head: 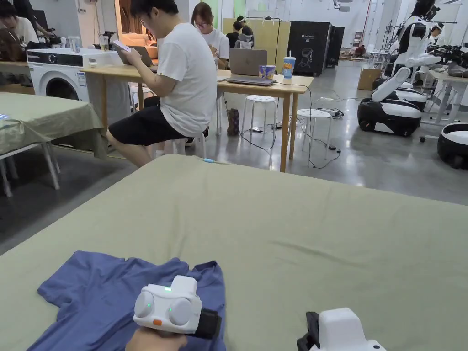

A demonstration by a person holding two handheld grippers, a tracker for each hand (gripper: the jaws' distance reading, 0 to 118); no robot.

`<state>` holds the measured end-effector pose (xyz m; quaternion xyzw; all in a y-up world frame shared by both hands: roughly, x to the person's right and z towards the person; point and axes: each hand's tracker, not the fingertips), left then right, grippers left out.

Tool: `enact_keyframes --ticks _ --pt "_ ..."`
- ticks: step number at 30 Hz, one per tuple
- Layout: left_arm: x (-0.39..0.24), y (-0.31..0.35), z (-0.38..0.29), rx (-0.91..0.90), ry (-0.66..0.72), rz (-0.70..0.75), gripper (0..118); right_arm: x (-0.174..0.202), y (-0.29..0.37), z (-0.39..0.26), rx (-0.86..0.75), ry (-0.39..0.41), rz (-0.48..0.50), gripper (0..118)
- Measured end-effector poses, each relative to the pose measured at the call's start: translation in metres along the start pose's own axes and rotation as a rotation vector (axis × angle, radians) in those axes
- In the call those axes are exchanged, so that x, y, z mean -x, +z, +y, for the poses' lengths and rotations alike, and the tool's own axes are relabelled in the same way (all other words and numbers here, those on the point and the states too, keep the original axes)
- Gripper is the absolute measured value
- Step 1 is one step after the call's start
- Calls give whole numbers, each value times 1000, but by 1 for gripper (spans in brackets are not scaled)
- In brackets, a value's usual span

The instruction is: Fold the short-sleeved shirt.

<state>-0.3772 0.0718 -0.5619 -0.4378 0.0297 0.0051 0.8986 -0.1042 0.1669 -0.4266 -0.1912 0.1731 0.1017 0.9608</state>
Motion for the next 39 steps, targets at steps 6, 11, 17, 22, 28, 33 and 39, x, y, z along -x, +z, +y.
enact_keyframes --ticks 6,11,17,22,28,33,39 --pt "7 -22 -14 37 44 -31 103 -2 -10 -6 17 8 6 0" --pt "19 8 -10 3 55 -35 1 -4 -11 -6 6 -32 22 0" --pt "1 47 1 -84 27 0 1 -16 17 2 -18 -42 23 0" --pt "-61 93 27 -151 -4 -103 1 -45 54 4 -20 -30 -16 0" --pt "-198 126 45 -230 -121 -264 1 -115 119 -4 -37 -76 -150 0" --pt "-341 142 48 -257 -236 -451 1 -186 168 -30 -26 -91 -305 0" --pt "-510 172 39 -278 -411 -632 0 -276 232 -66 -10 -178 -489 0"
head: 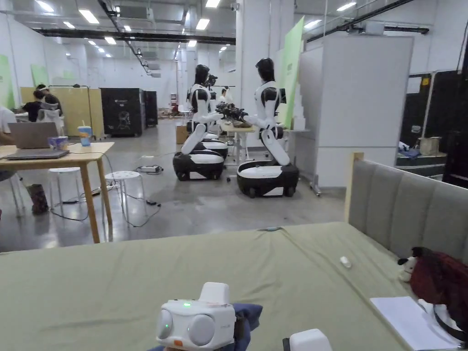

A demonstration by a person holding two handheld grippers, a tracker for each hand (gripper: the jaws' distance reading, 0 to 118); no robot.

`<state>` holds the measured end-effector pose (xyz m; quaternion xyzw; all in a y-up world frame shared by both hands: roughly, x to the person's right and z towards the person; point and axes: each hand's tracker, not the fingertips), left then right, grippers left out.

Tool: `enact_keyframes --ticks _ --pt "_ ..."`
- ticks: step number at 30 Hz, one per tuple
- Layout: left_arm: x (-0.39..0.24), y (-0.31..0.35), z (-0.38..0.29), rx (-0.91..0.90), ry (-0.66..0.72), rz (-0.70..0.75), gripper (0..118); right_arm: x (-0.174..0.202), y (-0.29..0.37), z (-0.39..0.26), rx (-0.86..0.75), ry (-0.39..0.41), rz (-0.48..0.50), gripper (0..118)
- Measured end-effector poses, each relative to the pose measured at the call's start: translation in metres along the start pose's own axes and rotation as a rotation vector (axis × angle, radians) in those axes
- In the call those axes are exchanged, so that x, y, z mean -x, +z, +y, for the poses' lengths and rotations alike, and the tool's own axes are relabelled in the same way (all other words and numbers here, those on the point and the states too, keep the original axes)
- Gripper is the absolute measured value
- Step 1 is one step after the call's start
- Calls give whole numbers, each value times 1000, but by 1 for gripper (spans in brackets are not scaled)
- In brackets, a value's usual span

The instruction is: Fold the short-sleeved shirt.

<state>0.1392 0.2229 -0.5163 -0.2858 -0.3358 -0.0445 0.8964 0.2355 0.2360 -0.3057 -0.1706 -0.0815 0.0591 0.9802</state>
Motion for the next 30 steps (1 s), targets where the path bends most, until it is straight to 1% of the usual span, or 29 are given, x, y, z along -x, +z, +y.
enact_keyframes --ticks 2,3,5,8,10,11,12,13,14,16,17,18,19,20,22,23,24,26,28,29,30 --pt "-42 -29 9 10 -56 -32 0 -32 3 -6 7 -27 -46 0" --pt "-56 -41 8 19 -77 -43 0 -43 3 -8 11 -26 -60 0" --pt "-80 -72 0 71 -78 -71 0 -66 2 -16 22 -15 -103 0" --pt "-97 -119 -24 162 -87 -66 1 -94 1 -26 46 -49 -137 0" --pt "-105 -135 -39 193 -104 -33 1 -105 1 -33 53 -58 -154 0" --pt "-106 -140 -45 197 -96 -41 3 -108 1 -35 58 -59 -157 0" --pt "-105 -142 -48 199 -84 -46 12 -110 0 -36 61 -61 -161 0" --pt "-105 -143 -50 200 -76 -47 27 -112 0 -37 61 -65 -165 0" --pt "-102 -141 -50 195 -68 -50 51 -112 0 -37 57 -71 -165 0" --pt "-99 -126 -47 137 -65 -48 68 -108 -1 -35 54 -86 -151 0" --pt "-97 -113 -46 91 -71 -21 75 -102 0 -34 49 -87 -142 0" --pt "-95 -93 -44 44 -81 3 96 -96 0 -33 45 -86 -136 0" --pt "-89 -73 -43 -2 -91 19 100 -89 0 -32 42 -84 -121 0" --pt "-82 -50 -44 -37 -89 29 98 -79 -2 -30 42 -83 -104 0" --pt "-63 1 -51 -59 -116 31 87 -60 0 -27 26 -86 -74 0" --pt "-55 30 -58 -97 -131 84 85 -48 2 -26 19 -82 -52 0" --pt "-47 57 -67 -137 -152 133 86 -35 4 -22 11 -72 -31 0" --pt "-22 112 -91 -163 -185 219 86 -7 2 -20 18 -62 -10 0" --pt "3 162 -117 -164 -168 273 83 20 -3 -19 13 -51 63 0" --pt "17 189 -135 -157 -141 314 77 37 -3 -18 16 -42 65 0" --pt "30 208 -150 -161 -106 363 61 49 -2 -18 10 -37 76 0"
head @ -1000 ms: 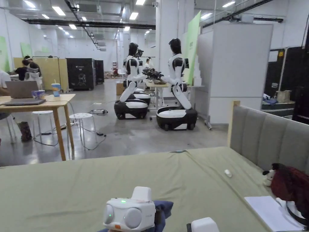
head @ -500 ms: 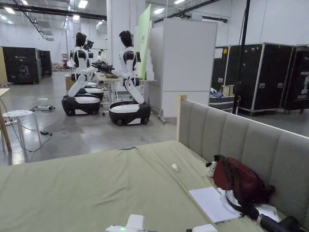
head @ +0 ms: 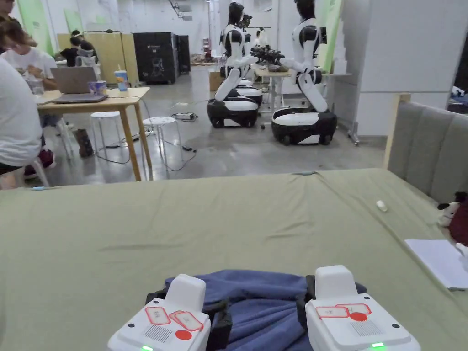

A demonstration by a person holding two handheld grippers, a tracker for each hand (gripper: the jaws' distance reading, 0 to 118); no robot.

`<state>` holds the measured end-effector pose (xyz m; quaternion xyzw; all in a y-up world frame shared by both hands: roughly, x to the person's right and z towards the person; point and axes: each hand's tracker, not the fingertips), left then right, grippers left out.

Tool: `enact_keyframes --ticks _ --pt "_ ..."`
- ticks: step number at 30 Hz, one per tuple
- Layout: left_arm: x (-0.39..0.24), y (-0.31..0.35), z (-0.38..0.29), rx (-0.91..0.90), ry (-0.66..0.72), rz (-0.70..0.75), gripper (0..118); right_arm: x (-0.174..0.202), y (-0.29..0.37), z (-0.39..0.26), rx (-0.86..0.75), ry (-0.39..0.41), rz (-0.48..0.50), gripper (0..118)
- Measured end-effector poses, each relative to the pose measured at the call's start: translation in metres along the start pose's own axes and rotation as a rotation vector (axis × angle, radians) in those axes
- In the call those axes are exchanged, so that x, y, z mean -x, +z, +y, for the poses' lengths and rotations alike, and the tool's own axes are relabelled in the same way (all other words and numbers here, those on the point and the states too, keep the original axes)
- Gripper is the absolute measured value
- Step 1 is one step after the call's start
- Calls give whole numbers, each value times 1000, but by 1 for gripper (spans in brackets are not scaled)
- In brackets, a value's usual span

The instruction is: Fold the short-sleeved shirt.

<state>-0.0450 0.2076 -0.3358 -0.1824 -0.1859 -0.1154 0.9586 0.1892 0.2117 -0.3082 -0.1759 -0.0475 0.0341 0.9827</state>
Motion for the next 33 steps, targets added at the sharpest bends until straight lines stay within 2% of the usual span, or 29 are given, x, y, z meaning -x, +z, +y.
enact_keyframes --ticks 1,3,5,8,11,16,21,23,24,25,26,27,28,30,33 --pt "21 21 -18 3 42 52 44 15 0 1 2 -3 22 0" --pt "53 48 -49 47 99 142 0 41 2 2 -8 14 72 0" --pt "77 63 -73 106 83 212 0 66 2 2 2 51 84 0" --pt "106 65 -88 155 179 154 0 88 -1 0 16 67 100 0" --pt "127 46 -96 205 204 146 0 97 -3 -4 25 82 113 0" --pt "161 -25 -95 333 261 19 0 96 -11 -8 57 107 96 0" --pt "191 -121 -90 546 122 51 0 79 -30 -15 90 83 59 0" --pt "199 -144 -92 571 153 10 0 73 -29 -13 95 84 39 0" --pt "197 -146 -93 586 184 -20 9 69 -31 -13 95 85 35 0" --pt "197 -151 -95 582 190 -20 41 65 -33 -12 102 83 29 0" --pt "193 -154 -98 572 185 1 81 61 -33 -13 109 78 23 0" --pt "190 -156 -100 571 175 24 111 58 -34 -14 110 76 18 0" --pt "186 -154 -103 576 162 27 111 54 -37 -15 113 72 11 0" --pt "184 -158 -106 589 169 17 92 48 -37 -15 124 65 0 0" --pt "183 -168 -116 623 202 19 88 42 -41 -19 138 66 -7 0"
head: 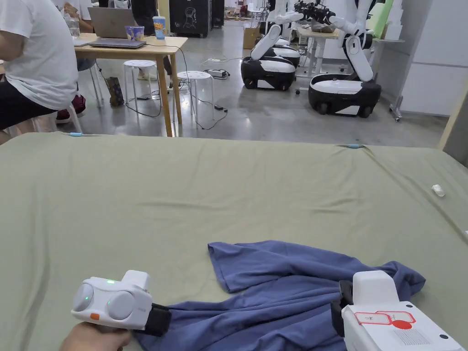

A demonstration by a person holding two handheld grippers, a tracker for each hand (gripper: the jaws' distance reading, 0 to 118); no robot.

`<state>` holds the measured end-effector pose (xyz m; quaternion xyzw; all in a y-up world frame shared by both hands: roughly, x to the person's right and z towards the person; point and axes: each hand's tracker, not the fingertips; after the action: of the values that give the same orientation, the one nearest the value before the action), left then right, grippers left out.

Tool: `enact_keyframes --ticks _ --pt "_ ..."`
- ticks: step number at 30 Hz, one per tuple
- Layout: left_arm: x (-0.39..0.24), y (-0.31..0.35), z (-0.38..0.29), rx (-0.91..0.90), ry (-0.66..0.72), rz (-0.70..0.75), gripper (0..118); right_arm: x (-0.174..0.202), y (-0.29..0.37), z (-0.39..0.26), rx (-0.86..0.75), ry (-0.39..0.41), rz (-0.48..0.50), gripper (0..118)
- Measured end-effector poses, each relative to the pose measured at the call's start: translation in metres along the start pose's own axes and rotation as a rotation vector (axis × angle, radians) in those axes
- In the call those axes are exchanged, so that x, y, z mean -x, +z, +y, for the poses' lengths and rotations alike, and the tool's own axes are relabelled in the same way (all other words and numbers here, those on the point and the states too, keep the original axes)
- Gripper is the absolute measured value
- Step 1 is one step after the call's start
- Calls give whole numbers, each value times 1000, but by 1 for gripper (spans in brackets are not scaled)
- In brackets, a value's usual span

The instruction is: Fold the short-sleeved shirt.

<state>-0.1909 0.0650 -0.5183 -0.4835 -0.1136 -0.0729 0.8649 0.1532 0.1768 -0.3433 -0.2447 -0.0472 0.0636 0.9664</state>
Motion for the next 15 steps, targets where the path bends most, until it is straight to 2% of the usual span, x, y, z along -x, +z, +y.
enact_keyframes --ticks 2,3,4,6,10,12,15 --pt "-7 -2 -2 0 -12 12 83 -6 -7 -7 10 2 -8 0" --pt "-12 3 -4 -5 -40 32 71 -10 -8 -8 14 -1 -12 0" --pt "-17 9 -5 -14 -58 35 51 -16 -10 -10 19 -10 -16 0" --pt "-28 23 -11 -70 -86 82 0 -31 -16 -17 31 -26 -30 0" --pt "-39 41 -22 -120 -119 121 0 -85 -36 -34 78 -41 -116 0" --pt "-36 62 -18 -187 -67 115 0 -118 -52 -40 103 -58 -129 0" --pt "-40 94 -16 -239 -61 101 0 -175 -78 -44 157 -77 -154 0"
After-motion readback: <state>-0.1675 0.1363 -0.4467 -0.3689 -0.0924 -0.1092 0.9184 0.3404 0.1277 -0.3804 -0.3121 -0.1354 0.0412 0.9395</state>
